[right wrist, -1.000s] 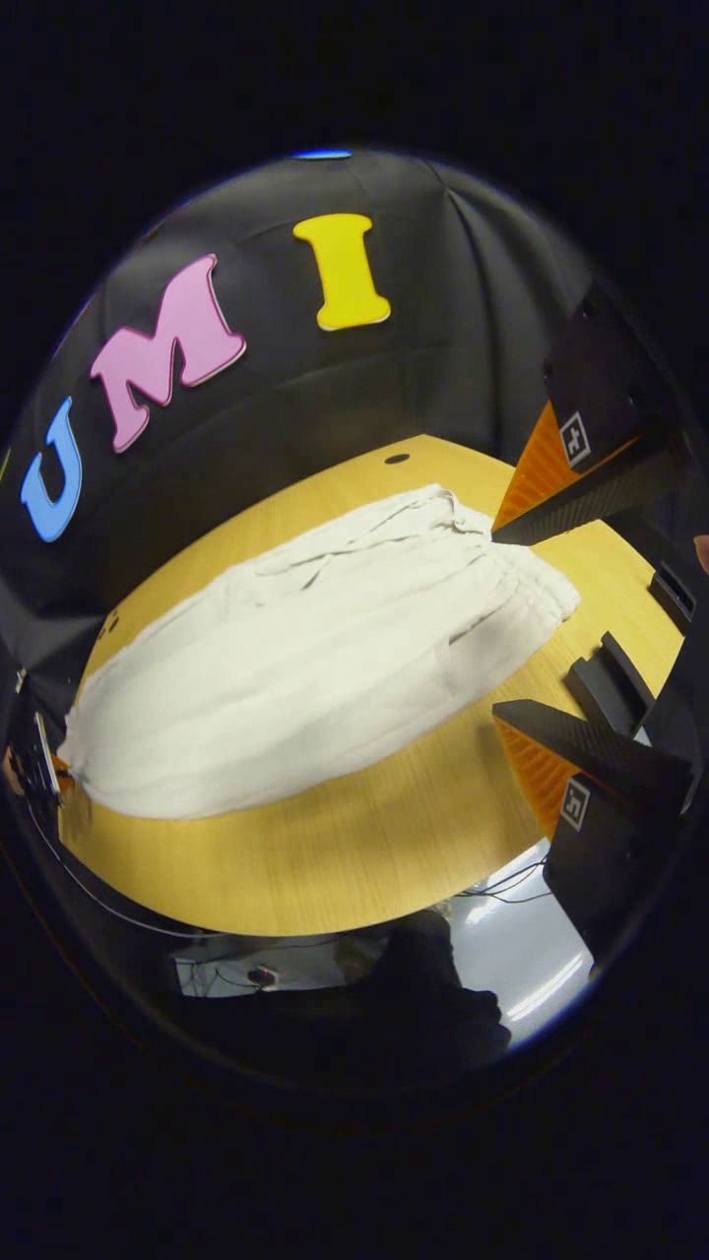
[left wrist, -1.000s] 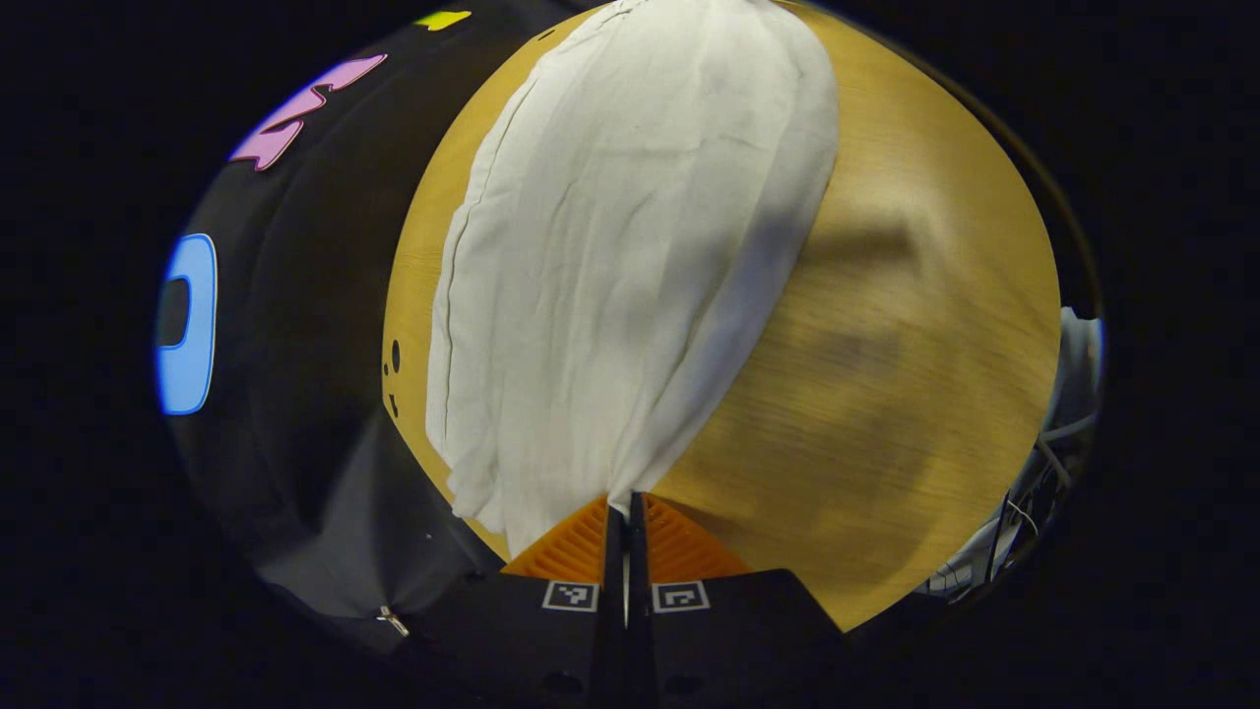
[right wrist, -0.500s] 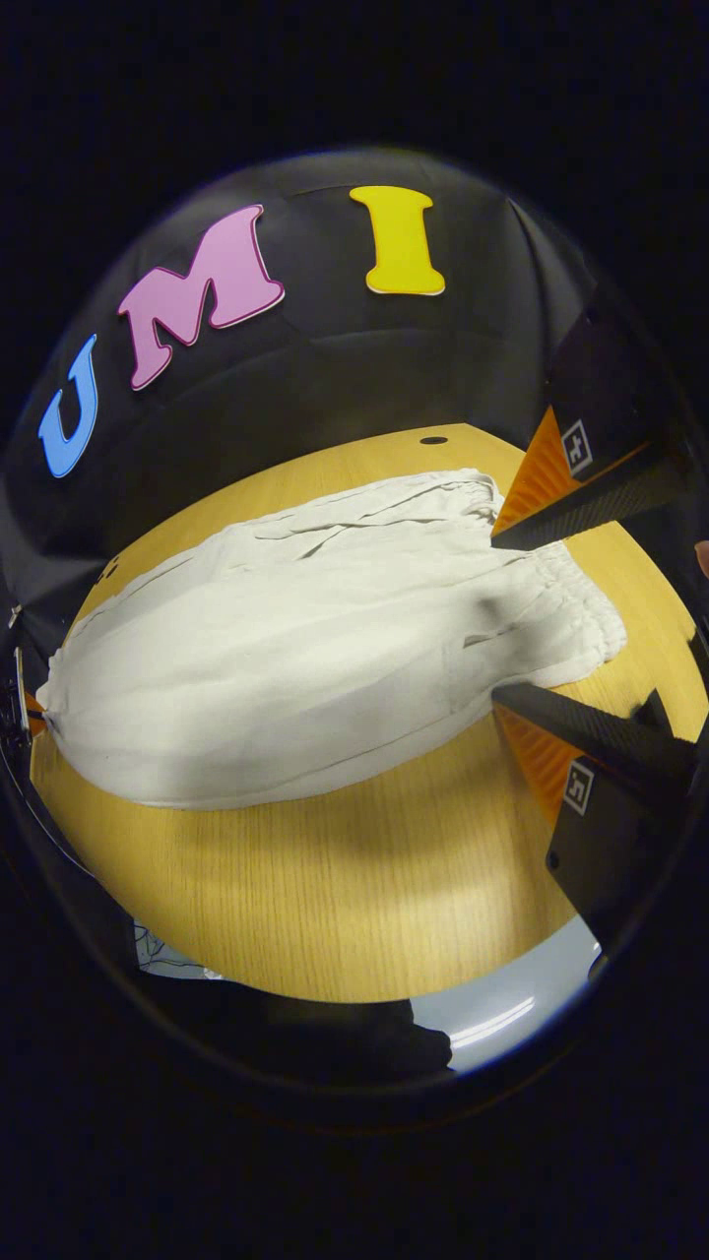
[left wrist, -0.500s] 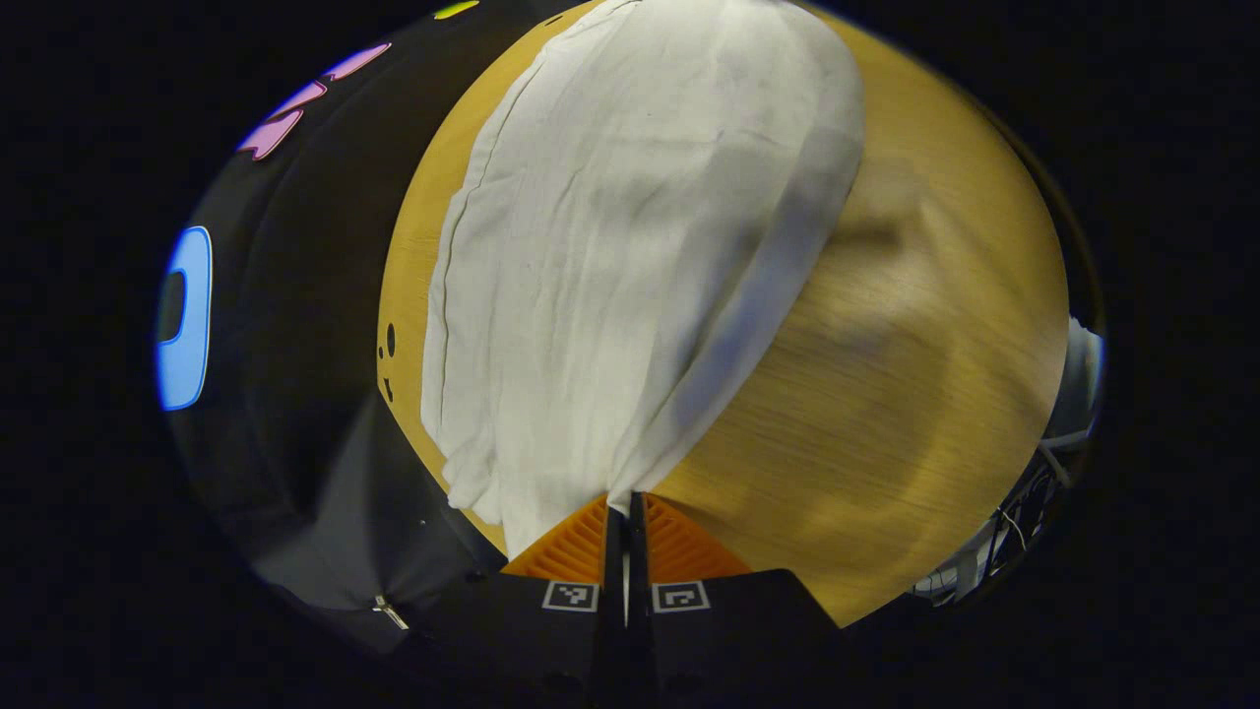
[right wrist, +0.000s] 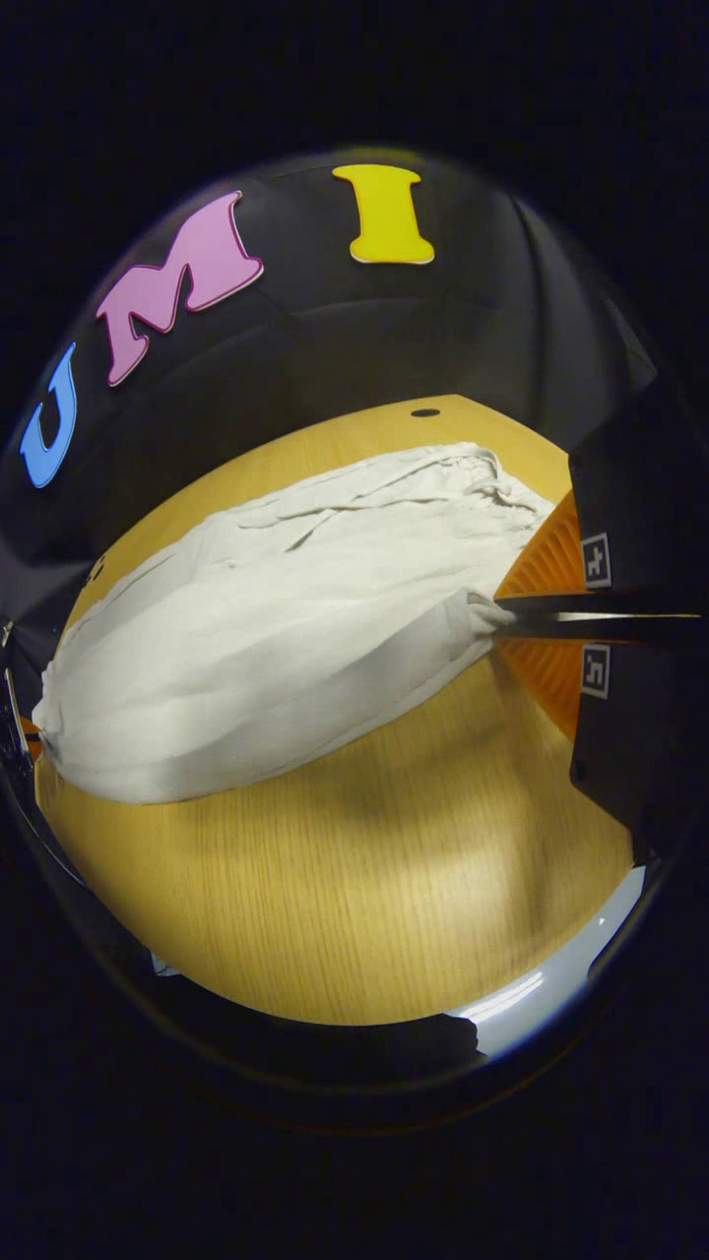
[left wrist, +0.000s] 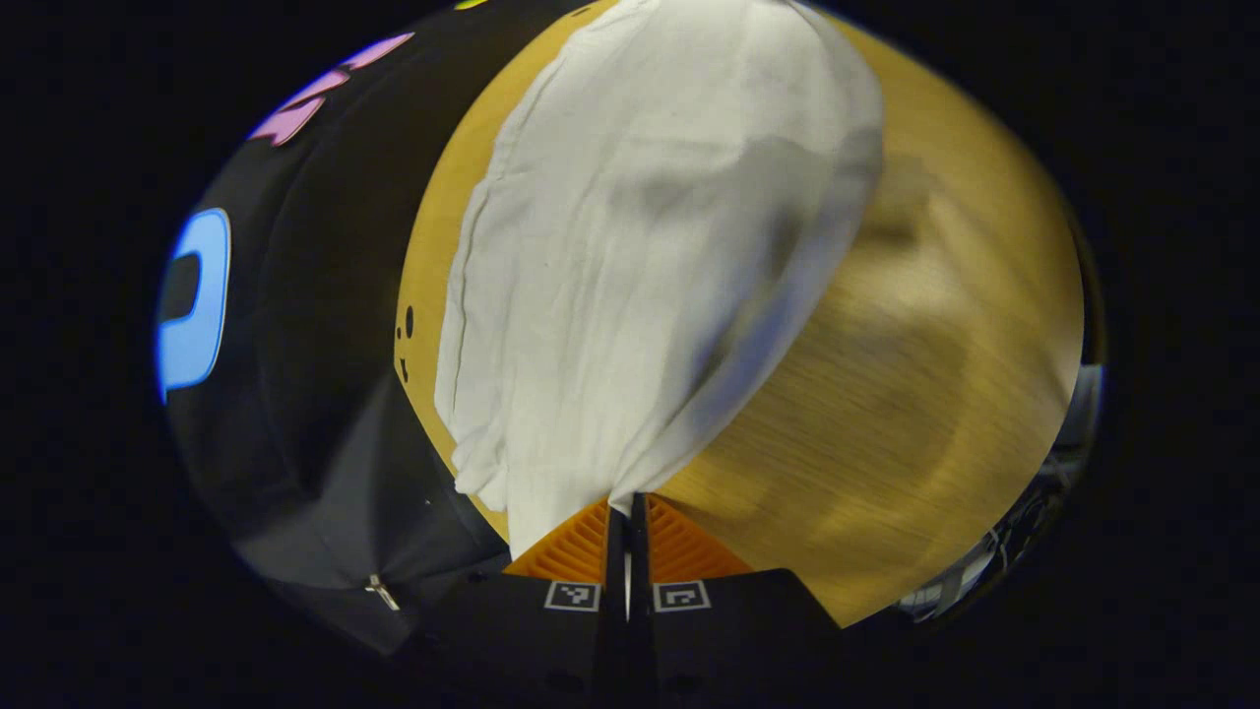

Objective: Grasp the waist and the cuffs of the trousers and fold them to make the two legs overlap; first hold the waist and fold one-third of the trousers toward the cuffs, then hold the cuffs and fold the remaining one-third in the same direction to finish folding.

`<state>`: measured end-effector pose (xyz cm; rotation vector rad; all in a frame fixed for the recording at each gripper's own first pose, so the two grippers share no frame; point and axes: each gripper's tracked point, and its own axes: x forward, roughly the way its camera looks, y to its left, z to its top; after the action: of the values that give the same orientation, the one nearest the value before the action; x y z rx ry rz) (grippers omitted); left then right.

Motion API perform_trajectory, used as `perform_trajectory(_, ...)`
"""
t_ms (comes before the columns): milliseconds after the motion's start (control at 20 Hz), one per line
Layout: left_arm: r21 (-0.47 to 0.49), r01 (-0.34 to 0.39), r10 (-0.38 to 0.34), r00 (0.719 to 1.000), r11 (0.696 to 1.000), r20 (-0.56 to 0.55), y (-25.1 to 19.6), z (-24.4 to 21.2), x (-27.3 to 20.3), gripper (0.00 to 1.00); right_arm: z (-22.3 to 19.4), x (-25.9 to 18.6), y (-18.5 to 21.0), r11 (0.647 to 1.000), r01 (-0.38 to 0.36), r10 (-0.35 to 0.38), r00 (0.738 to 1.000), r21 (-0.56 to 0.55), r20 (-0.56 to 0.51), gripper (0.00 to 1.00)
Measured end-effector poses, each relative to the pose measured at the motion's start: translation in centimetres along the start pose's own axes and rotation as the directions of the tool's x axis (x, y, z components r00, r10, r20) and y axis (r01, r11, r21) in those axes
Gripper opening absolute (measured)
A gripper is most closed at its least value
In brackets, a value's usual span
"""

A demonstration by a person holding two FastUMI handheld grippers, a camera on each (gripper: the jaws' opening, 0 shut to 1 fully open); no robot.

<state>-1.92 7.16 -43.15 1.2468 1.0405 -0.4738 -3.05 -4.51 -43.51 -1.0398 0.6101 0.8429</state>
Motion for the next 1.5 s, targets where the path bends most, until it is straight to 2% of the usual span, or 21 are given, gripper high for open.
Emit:
perform_trajectory(100,-0.075,-0.039,0.042,0.998,0.996,0.037,1.7,0.4,-1.2,0.05,1.2,-1.0,-2.0,0.997,0.069,-0.070,0.997,0.019,0.031,0.06)
perform_trajectory(300,-0.211,-0.037,0.053,0.996,0.977,0.074,3.8,1.1,-2.2,0.05,2.4,-1.7,-5.7,0.982,0.144,-0.149,0.988,0.122,0.032,0.06)
perform_trajectory(600,-0.375,-0.019,0.056,0.995,0.927,0.087,8.4,3.2,-1.9,0.05,3.6,-0.2,-11.4,0.940,0.226,-0.234,0.972,0.256,0.002,0.06)
perform_trajectory(750,-0.457,-0.013,0.071,0.991,0.889,0.110,12.0,5.6,-0.8,0.05,4.3,1.7,-14.0,0.918,0.249,-0.260,0.966,0.309,-0.008,0.06)
perform_trajectory(900,-0.489,-0.023,0.077,0.993,0.872,0.092,14.7,6.7,0.8,0.05,4.2,4.3,-15.6,0.909,0.257,-0.258,0.965,0.328,-0.042,0.06)
perform_trajectory(1200,-0.575,0.021,0.006,0.999,0.818,0.044,14.9,7.9,5.2,0.05,3.2,8.7,-16.0,0.898,0.232,-0.213,0.973,0.375,-0.090,0.06)
perform_trajectory(1350,-0.585,0.038,-0.028,0.999,0.810,0.026,14.4,8.0,6.9,0.05,3.0,10.6,-16.0,0.895,0.216,-0.190,0.976,0.390,-0.104,0.06)
perform_trajectory(1500,-0.572,0.043,-0.045,0.999,0.819,0.011,14.2,8.2,8.4,0.05,2.8,12.4,-15.9,0.894,0.208,-0.176,0.977,0.397,-0.116,0.06)
